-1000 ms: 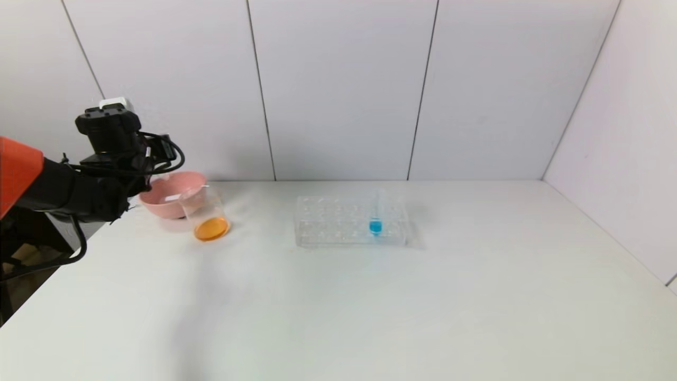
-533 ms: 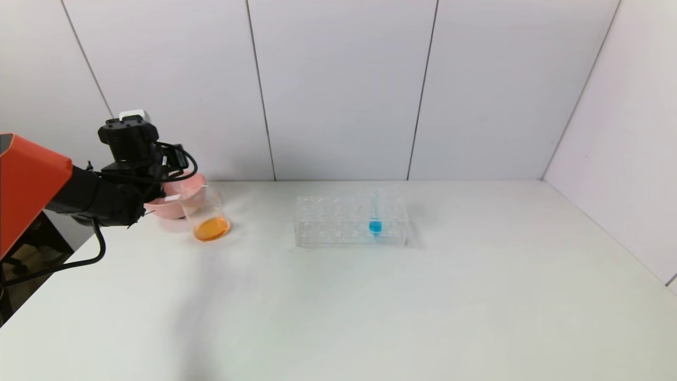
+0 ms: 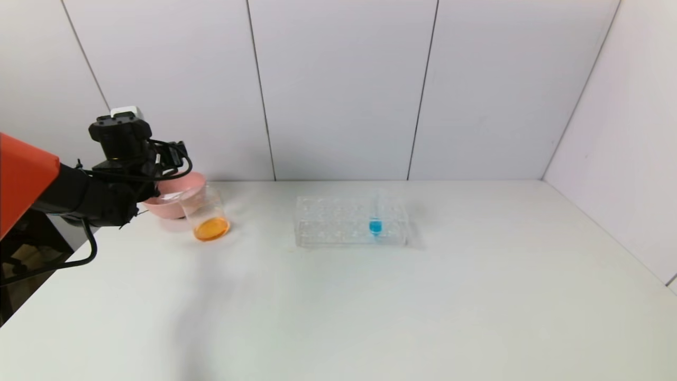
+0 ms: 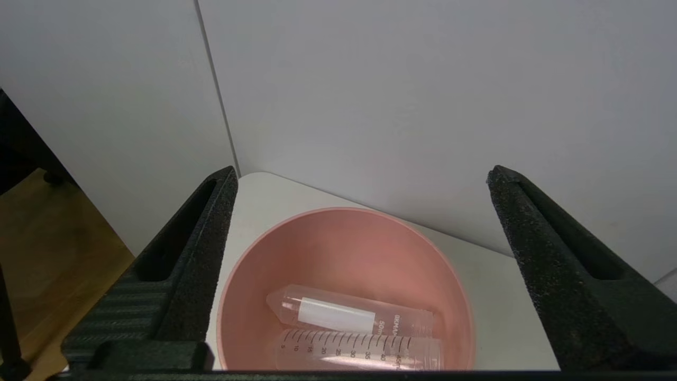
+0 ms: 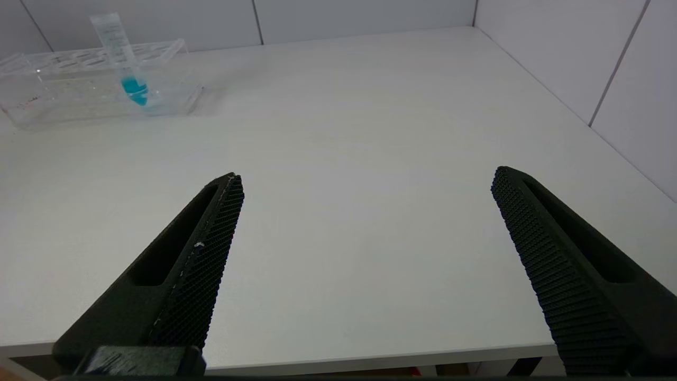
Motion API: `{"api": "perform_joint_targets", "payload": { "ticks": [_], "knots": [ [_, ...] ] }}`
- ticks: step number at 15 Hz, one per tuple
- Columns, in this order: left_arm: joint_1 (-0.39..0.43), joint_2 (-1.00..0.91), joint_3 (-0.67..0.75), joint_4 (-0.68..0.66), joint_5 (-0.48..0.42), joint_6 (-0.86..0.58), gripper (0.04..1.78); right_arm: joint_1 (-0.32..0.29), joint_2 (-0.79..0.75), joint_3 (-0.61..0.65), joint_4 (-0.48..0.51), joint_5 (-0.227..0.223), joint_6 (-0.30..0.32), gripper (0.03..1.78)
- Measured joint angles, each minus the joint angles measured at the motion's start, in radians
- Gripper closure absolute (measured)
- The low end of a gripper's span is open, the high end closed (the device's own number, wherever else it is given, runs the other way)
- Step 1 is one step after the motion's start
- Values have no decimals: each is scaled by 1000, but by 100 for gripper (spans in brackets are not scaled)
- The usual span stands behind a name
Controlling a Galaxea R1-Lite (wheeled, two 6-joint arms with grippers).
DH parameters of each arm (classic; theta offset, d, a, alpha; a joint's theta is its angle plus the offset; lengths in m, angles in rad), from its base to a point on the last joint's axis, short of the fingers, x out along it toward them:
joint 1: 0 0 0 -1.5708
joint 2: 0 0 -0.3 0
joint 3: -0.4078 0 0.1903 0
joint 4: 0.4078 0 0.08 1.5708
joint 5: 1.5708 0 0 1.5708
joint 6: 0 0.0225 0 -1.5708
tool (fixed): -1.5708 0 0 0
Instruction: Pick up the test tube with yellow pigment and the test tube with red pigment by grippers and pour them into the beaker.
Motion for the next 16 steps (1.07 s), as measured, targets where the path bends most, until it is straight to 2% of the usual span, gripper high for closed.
{"api": "perform_joint_targets", "payload": {
  "ticks": [3,6,11,16],
  "knots": [
    [-9,-152,128,7,-42,11,5,0,0,0,0,0,0,10],
    [-11,-406,267,56,-181,44,6,0,0,0,0,0,0,10],
    [-10,-908,402,317,-375,86,6,0,0,0,0,0,0,10],
    [-10,-1346,495,601,-424,106,6,0,0,0,0,0,0,10]
  ]
}}
